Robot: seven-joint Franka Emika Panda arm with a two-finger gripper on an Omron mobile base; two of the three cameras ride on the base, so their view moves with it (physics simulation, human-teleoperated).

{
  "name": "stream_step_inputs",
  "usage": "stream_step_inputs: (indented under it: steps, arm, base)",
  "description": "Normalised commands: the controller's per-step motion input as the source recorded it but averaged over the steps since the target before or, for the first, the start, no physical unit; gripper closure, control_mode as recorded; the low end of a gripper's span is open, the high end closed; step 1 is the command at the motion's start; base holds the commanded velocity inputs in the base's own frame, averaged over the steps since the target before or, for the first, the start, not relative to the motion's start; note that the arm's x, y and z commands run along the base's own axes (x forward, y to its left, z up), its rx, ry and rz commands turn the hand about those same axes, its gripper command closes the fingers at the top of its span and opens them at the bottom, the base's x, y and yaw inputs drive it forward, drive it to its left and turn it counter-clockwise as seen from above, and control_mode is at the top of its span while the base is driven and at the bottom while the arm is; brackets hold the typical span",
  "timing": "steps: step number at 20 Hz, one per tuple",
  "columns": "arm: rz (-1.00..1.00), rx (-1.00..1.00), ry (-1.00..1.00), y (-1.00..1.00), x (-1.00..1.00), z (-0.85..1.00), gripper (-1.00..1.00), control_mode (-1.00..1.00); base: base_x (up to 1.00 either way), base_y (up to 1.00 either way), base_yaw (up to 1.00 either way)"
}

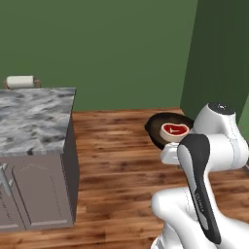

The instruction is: Pick up the pan with the steak in it and place it on the dining table. Then place the steak on the plate.

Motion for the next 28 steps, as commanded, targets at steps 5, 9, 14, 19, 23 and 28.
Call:
stream_step_inputs:
  steps: [5, 9, 14, 19, 23, 28]
  arm:
    - [0.0, 0.0, 0.0, 0.0, 0.0, 0.0, 1.0, 1.0]
    - [0.0, 0.0, 0.0, 0.0, 0.0, 0.0, 1.0, 1.0]
    - [0.0, 0.0, 0.0, 0.0, 0.0, 0.0, 1.0, 1.0]
    - [0.0, 0.0, 0.0, 0.0, 0.0, 0.0, 1.0, 1.0]
    - [0.0, 0.0, 0.0, 0.0, 0.0, 0.0, 1.0, 1.0]
    - [0.0, 0.0, 0.0, 0.0, 0.0, 0.0, 1.0, 1.0]
  base:
    - [0.37, -0.09, 0.0]
    - [0.53, -0.37, 0.01]
    - [0.39, -0.54, 0.0]
    - [0.66, -0.49, 0.0]
    - [1.0, -0.29, 0.01]
    - [1.0, -0.23, 0.02]
